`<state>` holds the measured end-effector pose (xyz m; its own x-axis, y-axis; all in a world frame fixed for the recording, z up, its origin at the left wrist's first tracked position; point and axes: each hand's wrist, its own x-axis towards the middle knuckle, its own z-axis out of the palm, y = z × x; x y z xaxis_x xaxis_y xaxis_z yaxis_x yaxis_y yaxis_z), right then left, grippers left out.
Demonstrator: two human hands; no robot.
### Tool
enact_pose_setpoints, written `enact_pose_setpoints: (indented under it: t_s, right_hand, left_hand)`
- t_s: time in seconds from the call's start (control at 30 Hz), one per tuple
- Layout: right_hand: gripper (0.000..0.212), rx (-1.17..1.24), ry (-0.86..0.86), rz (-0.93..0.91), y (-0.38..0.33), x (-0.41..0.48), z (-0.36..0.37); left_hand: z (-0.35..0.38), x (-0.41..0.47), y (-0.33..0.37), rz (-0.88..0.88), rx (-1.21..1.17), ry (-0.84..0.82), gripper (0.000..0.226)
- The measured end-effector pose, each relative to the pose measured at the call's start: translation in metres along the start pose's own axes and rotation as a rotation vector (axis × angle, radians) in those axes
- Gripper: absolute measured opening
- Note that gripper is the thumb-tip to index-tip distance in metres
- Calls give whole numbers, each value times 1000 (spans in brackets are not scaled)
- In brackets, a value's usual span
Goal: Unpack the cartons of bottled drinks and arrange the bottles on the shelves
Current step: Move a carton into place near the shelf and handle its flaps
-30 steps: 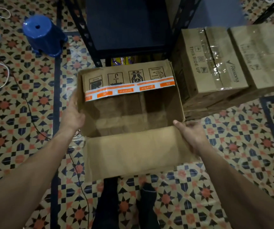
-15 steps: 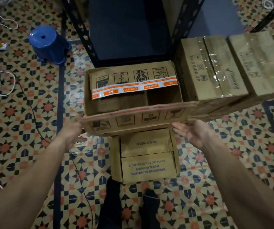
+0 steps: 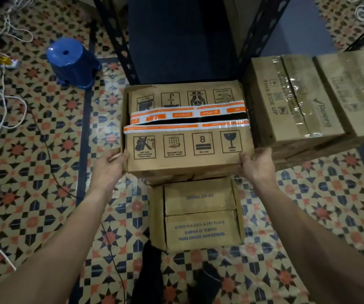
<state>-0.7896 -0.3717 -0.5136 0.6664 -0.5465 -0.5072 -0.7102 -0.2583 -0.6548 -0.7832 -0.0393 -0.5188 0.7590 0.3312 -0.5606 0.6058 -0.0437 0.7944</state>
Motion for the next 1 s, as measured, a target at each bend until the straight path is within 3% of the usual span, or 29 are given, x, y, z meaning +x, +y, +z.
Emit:
enact_pose_setpoints:
  t_s: [0.1, 0.23, 0.5, 0.77, 0.87, 1.0]
  right_hand:
    - [37, 29, 8, -17, 1, 8, 5]
    - [36, 46, 21, -46, 5, 8, 7]
    - [54, -51, -78, -222, 46, -17, 2]
    - [47, -405, -207, -338, 133, -10, 15]
    - [35, -566, -227, -379, 175, 9, 33]
    - [26, -620, -184, -334, 233, 43, 61]
  left_hand:
    - [-1, 4, 3, 41, 50, -18, 22]
    - [-4, -5, -4, 72, 120, -15, 44]
    - [11, -63, -52, 154, 195, 104, 40]
    - [45, -85, -159, 135, 489, -150, 21]
    - [59, -74, -196, 143, 626, -219, 31]
    - [76, -41, -247, 165, 774, -186, 38]
